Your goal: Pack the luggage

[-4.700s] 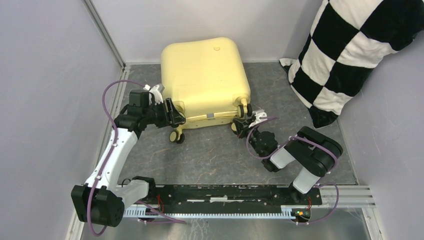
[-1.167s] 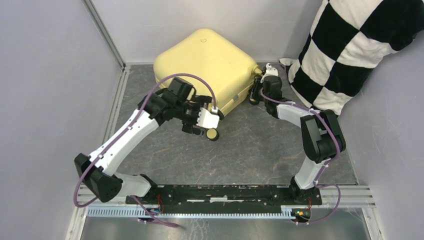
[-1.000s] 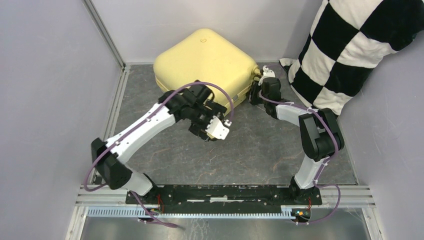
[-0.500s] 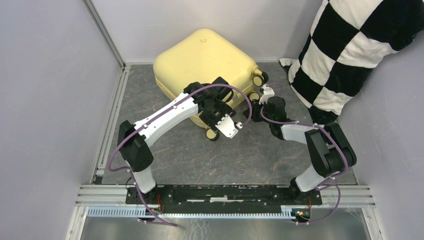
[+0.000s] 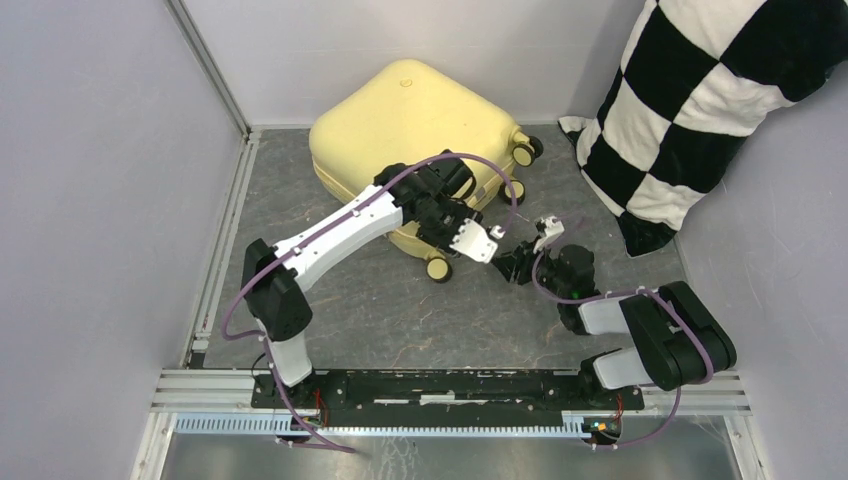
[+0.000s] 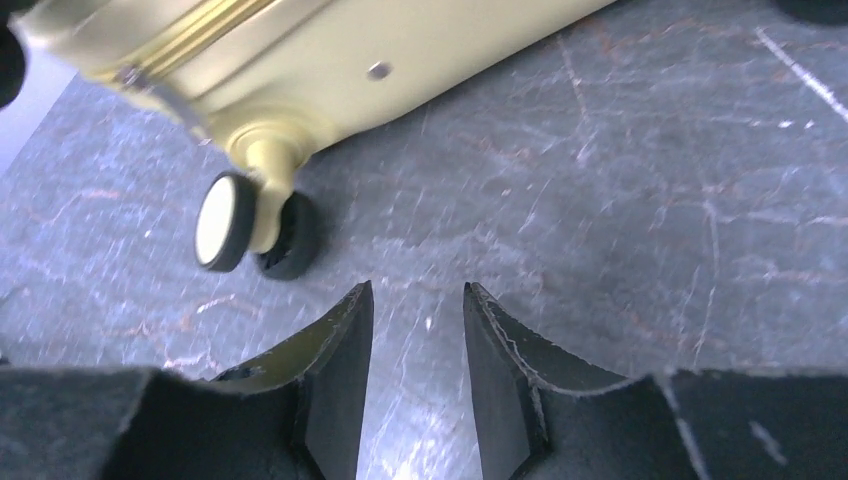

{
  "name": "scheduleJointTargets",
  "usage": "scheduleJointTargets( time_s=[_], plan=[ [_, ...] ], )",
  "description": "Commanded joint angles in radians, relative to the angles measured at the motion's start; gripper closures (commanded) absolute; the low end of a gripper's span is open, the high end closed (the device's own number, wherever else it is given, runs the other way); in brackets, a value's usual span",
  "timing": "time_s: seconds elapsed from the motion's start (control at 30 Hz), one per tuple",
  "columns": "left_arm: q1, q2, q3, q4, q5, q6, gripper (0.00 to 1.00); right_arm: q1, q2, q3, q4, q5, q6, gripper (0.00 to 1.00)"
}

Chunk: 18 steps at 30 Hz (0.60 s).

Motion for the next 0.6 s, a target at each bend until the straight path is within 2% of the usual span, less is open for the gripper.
scheduleJointTargets(
  time_s=[0.0, 0.1, 0.23, 0.37, 0.57],
  plan=[
    [-0.006, 0.038, 0.178, 0.249, 0.091, -0.348, 0.98, 0.022, -0.019, -0.076, 0.313, -0.075, -0.002, 0.55],
    [-0.006, 0.090, 0.272, 0.245, 0.086, -0.393, 0.98, 0.039, 0.010, -0.076, 0.371, -0.080, -0.004, 0.55],
    [0.002, 0.147, 0.320, 0.269, 0.078, -0.408, 0.98, 0.048, 0.042, -0.077, 0.481, -0.065, 0.005, 0.54],
    [0.020, 0.210, 0.395, 0.270, 0.117, -0.454, 0.98, 0.049, 0.119, -0.011, 0.512, -0.043, -0.003, 0.54],
    [0.024, 0.203, 0.403, 0.275, 0.145, -0.436, 0.98, 0.046, 0.250, 0.093, 0.590, -0.075, -0.023, 0.55]
  ],
)
